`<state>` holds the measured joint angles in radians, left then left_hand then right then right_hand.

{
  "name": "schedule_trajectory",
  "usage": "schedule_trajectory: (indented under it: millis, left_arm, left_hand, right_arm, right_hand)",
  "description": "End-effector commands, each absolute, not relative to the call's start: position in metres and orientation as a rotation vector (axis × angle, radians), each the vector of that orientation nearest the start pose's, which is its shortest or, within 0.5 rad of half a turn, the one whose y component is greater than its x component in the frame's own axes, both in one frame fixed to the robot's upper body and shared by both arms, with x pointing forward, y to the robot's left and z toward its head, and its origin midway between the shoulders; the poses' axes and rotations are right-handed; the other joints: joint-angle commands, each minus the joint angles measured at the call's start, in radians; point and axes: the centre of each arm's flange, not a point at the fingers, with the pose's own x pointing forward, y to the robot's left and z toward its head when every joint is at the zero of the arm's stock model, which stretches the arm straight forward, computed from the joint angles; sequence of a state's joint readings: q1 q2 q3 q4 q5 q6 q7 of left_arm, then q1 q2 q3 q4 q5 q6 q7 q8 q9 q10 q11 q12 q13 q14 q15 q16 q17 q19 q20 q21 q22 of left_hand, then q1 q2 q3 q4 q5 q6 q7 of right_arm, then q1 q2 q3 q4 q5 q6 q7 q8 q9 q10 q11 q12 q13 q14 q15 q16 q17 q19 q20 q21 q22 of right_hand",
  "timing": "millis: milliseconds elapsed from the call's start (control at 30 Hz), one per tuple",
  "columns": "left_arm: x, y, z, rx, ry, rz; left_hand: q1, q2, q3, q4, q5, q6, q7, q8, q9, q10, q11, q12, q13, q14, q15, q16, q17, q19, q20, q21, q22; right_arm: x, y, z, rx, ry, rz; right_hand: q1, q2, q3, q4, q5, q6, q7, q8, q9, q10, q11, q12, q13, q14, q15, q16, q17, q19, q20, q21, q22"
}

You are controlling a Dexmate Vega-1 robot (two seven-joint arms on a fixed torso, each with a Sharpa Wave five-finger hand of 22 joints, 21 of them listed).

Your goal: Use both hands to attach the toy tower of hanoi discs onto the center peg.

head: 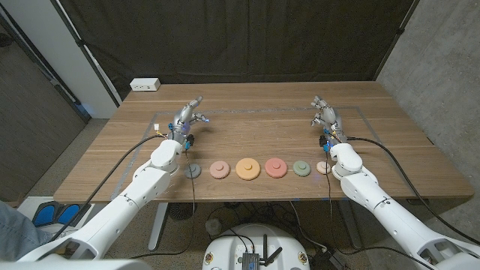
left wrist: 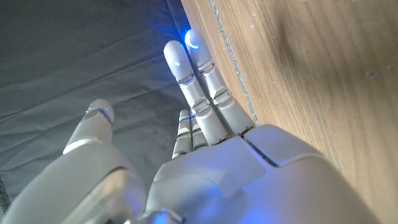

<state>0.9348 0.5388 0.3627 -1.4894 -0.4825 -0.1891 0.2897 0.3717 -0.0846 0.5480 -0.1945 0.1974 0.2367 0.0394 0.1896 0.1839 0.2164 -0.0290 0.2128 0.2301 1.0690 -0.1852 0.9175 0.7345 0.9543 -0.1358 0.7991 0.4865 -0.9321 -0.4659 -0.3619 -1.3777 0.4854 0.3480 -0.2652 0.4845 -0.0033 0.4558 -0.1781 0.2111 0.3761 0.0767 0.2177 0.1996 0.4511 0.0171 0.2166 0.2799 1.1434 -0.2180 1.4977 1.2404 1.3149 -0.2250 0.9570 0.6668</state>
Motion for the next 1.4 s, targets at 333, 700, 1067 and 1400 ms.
schedule_trajectory:
  millis: [333, 700, 1067, 1400]
  left_arm:
    - [0.626, 0.293, -0.022, 0.195, -0.602, 0.058]
    - [0.623, 0.293, -0.018, 0.242, -0.624, 0.075]
    - [0.617, 0.295, -0.02, 0.258, -0.618, 0.089]
    - [0.61, 0.299, -0.017, 0.291, -0.641, 0.146]
  left_hand:
    - [0.215, 0.0, 0.045, -0.003, 0.044, -0.049, -0.004, -0.005, 0.004, -0.032, -0.015, -0.001, 0.017, -0.042, -0.033, 0.032, 0.003, -0.035, -0.05, 0.016, -0.004]
    - [0.25, -0.036, 0.029, -0.001, 0.045, -0.062, -0.008, -0.005, 0.005, -0.04, -0.021, -0.001, 0.021, -0.054, -0.032, 0.041, 0.002, -0.039, -0.055, 0.022, -0.007]
    - [0.274, -0.051, 0.016, 0.004, 0.044, -0.058, -0.004, 0.0, 0.005, -0.035, -0.02, 0.003, 0.024, -0.055, -0.033, 0.049, -0.001, -0.039, -0.057, 0.028, -0.008]
    - [0.325, -0.051, -0.003, 0.011, 0.046, -0.012, -0.015, 0.017, 0.008, 0.007, -0.032, 0.022, 0.031, -0.042, -0.033, 0.074, -0.006, -0.023, -0.065, 0.048, -0.01]
  right_arm:
    - [0.623, -0.282, -0.048, -0.088, -0.654, -0.127]
    - [0.62, -0.279, -0.044, -0.213, -0.637, -0.138]
    - [0.614, -0.278, -0.041, -0.264, -0.632, -0.155]
    - [0.613, -0.278, -0.04, -0.292, -0.627, -0.164]
  right_hand:
    - [0.131, -0.061, 0.054, -0.012, 0.03, -0.02, -0.03, -0.009, 0.003, -0.018, -0.044, -0.005, 0.018, -0.046, 0.003, 0.05, -0.001, -0.009, 0.002, -0.009, -0.009]
    - [0.208, -0.119, 0.064, -0.012, 0.021, -0.058, -0.049, -0.018, 0.006, -0.054, -0.061, -0.011, 0.036, -0.062, 0.003, 0.065, -0.001, -0.021, 0.002, -0.015, -0.015]
    - [0.299, -0.145, 0.076, -0.007, -0.002, -0.083, -0.051, -0.015, 0.009, -0.067, -0.067, -0.006, 0.052, -0.111, 0.001, 0.04, -0.021, -0.03, 0.001, -0.026, -0.033]
    - [0.334, -0.12, 0.084, 0.009, -0.003, -0.024, -0.066, 0.011, 0.012, -0.056, -0.078, 0.003, 0.066, -0.123, 0.001, 0.023, -0.027, -0.03, 0.002, -0.031, -0.05]
